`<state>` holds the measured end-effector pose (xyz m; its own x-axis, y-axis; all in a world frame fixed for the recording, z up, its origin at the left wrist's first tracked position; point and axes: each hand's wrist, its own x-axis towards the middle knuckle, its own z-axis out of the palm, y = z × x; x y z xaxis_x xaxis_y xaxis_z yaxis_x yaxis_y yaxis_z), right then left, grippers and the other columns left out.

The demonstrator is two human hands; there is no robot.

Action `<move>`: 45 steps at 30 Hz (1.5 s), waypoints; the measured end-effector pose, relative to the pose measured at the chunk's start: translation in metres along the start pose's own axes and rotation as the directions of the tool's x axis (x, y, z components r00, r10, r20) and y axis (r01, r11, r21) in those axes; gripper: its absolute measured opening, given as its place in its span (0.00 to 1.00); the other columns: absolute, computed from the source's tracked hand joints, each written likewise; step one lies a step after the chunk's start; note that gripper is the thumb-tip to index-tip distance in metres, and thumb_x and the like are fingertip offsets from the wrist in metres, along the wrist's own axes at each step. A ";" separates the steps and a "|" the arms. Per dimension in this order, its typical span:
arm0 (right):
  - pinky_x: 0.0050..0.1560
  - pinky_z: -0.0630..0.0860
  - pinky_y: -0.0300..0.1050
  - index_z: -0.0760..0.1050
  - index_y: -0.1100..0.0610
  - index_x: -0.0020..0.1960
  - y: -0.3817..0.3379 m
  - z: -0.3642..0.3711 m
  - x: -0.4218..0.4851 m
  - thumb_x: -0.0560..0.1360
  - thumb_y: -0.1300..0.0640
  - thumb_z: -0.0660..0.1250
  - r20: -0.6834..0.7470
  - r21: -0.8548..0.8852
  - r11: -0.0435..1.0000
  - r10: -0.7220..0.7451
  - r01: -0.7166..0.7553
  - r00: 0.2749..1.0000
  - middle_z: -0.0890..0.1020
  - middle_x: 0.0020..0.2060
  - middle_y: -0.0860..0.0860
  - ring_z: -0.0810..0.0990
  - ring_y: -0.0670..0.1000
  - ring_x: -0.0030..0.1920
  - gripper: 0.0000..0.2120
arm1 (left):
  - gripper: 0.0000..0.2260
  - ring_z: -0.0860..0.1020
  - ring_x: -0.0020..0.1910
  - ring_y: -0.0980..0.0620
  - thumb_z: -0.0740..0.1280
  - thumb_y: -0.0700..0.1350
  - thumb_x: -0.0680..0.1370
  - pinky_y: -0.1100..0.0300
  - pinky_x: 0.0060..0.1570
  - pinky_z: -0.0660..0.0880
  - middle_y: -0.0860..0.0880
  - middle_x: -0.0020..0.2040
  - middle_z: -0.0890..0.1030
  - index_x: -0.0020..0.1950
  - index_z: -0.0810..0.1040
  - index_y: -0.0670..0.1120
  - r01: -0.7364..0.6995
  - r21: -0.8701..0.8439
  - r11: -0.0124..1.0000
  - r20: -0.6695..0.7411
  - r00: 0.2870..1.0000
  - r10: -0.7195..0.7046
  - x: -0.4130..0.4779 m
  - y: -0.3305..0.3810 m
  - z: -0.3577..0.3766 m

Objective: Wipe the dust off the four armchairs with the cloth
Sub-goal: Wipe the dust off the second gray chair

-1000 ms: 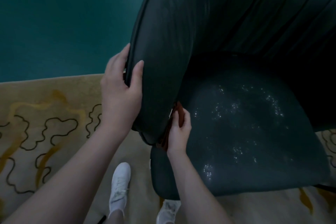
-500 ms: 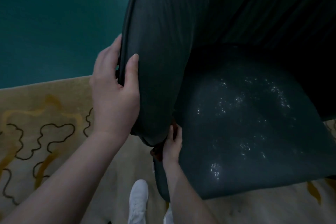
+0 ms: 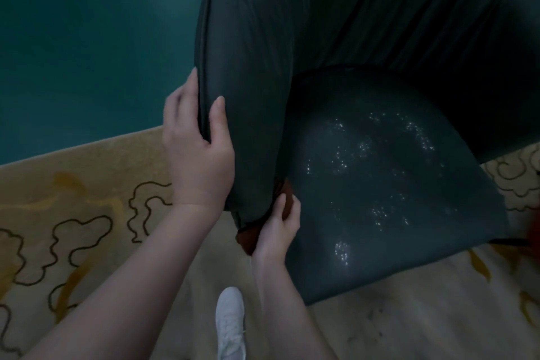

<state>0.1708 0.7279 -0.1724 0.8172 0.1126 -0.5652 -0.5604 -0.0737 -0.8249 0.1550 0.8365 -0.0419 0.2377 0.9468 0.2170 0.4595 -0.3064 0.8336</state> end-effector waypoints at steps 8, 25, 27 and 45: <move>0.56 0.78 0.49 0.77 0.48 0.55 -0.061 0.006 -0.031 0.79 0.53 0.63 0.056 -0.071 0.949 -0.303 0.307 0.951 0.82 0.51 0.50 0.81 0.47 0.51 0.07 | 0.22 0.68 0.66 0.57 0.58 0.49 0.83 0.76 0.63 0.59 0.45 0.68 0.71 0.75 0.67 0.42 0.049 -0.008 0.999 0.039 0.998 -0.049 -0.001 0.004 -0.003; 0.51 0.77 0.44 0.78 0.54 0.54 -0.127 -0.025 -0.069 0.78 0.54 0.65 0.446 -0.182 0.831 -0.407 0.526 0.797 0.83 0.47 0.47 0.81 0.46 0.49 0.07 | 0.22 0.68 0.71 0.52 0.62 0.49 0.83 0.49 0.70 0.67 0.47 0.72 0.70 0.76 0.66 0.44 0.152 -0.017 0.988 0.198 0.969 -0.145 -0.009 0.009 -0.027; 0.49 0.78 0.46 0.78 0.53 0.54 -0.127 -0.037 -0.062 0.77 0.52 0.65 0.396 -0.233 0.840 -0.378 0.489 0.837 0.82 0.45 0.46 0.81 0.46 0.47 0.08 | 0.21 0.70 0.69 0.52 0.62 0.48 0.83 0.48 0.67 0.71 0.48 0.70 0.72 0.75 0.68 0.44 0.139 -0.022 0.990 0.213 0.968 -0.131 -0.020 0.004 -0.036; 0.52 0.74 0.42 0.77 0.55 0.56 -0.148 -0.176 0.043 0.79 0.58 0.67 0.431 -0.529 0.700 -0.264 0.479 0.863 0.81 0.46 0.44 0.79 0.46 0.49 0.06 | 0.26 0.67 0.71 0.48 0.59 0.55 0.82 0.55 0.69 0.64 0.47 0.74 0.68 0.78 0.62 0.46 0.188 0.489 0.852 0.493 0.746 -0.447 -0.208 -0.018 -0.011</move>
<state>0.3120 0.5696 -0.0749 0.7951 0.5439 -0.2684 0.0704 -0.5223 -0.8498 0.0878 0.6460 -0.0965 0.3939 0.7949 -0.4615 0.8544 -0.1316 0.5027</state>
